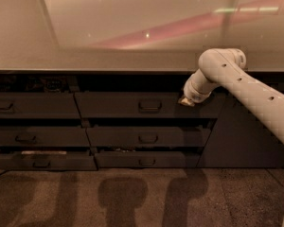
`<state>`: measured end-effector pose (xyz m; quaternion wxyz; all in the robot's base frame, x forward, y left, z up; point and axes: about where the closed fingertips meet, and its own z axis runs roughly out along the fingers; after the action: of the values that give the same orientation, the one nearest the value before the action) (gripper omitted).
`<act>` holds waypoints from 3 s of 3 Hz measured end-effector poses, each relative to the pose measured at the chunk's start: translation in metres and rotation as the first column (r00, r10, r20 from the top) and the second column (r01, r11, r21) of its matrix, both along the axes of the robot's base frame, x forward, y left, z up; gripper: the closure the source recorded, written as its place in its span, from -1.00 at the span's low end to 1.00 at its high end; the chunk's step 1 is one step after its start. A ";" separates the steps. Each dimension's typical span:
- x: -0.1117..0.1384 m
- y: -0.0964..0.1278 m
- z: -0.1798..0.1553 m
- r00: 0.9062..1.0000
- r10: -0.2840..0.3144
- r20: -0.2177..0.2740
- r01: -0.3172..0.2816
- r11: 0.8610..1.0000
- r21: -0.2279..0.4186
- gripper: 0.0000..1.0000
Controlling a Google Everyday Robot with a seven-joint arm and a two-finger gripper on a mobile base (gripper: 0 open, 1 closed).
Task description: Open top drawer
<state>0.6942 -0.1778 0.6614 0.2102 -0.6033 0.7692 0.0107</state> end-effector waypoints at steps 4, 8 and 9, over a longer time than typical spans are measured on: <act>-0.004 -0.002 0.001 1.000 0.016 0.005 -0.016 1.000 -0.009 1.00; -0.049 -0.010 0.002 0.993 0.040 0.108 -0.036 0.999 -0.031 1.00; -0.075 -0.002 -0.029 0.996 0.076 0.053 -0.074 0.996 -0.046 0.62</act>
Offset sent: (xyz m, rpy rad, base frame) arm -0.0479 0.0011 -0.0465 -0.0545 0.0349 0.0923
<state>0.6194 -0.1794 0.6326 0.2173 -0.6364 0.7400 -0.0148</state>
